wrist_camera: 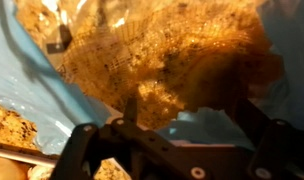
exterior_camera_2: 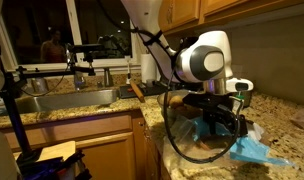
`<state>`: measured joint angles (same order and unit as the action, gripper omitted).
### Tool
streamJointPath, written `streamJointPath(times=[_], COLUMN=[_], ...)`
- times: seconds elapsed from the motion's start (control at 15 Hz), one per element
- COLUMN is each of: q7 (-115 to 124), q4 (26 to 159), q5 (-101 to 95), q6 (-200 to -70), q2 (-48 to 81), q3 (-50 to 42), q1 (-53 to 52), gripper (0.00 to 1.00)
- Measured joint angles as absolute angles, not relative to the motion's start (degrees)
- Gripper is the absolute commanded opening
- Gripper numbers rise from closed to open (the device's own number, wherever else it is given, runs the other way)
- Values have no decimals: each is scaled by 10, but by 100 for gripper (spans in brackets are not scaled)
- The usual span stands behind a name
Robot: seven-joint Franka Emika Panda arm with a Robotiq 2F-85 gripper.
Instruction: Remove a potato from the plastic bag and put it in the glass bowl
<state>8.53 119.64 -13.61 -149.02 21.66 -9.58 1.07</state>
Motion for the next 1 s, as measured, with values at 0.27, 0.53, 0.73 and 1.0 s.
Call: streamJointPath(times=[0.27, 0.53, 0.73, 1.0], q7=[85, 80, 71, 68], q4=[1153, 1117, 1107, 1104], q5=[-136, -118, -93, -65], q6=[-1490, -1490, -1488, -1471], q2=[257, 279, 283, 286], q3=[-96, -92, -83, -75], q1=[15, 15, 17, 18], gripper=[100, 100, 100, 100])
